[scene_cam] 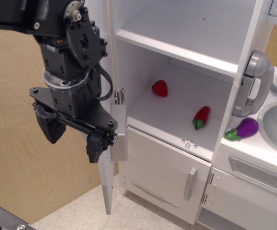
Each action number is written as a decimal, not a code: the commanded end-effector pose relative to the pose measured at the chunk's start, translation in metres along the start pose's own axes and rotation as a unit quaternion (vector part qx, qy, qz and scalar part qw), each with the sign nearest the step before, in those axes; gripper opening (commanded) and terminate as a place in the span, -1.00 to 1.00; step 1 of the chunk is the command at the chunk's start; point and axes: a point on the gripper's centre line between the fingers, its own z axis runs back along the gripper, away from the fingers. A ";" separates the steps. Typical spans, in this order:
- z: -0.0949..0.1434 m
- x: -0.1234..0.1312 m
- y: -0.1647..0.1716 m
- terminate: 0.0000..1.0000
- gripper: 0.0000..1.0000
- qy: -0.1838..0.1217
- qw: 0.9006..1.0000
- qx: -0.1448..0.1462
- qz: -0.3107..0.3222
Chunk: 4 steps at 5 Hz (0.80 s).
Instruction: Close fridge
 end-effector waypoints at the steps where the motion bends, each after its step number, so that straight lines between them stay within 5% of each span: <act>1: 0.000 0.000 0.000 -1.00 1.00 0.000 1.000 0.000 0.000; 4: 0.020 0.027 0.078 -1.00 1.00 -0.030 0.999 0.000 0.043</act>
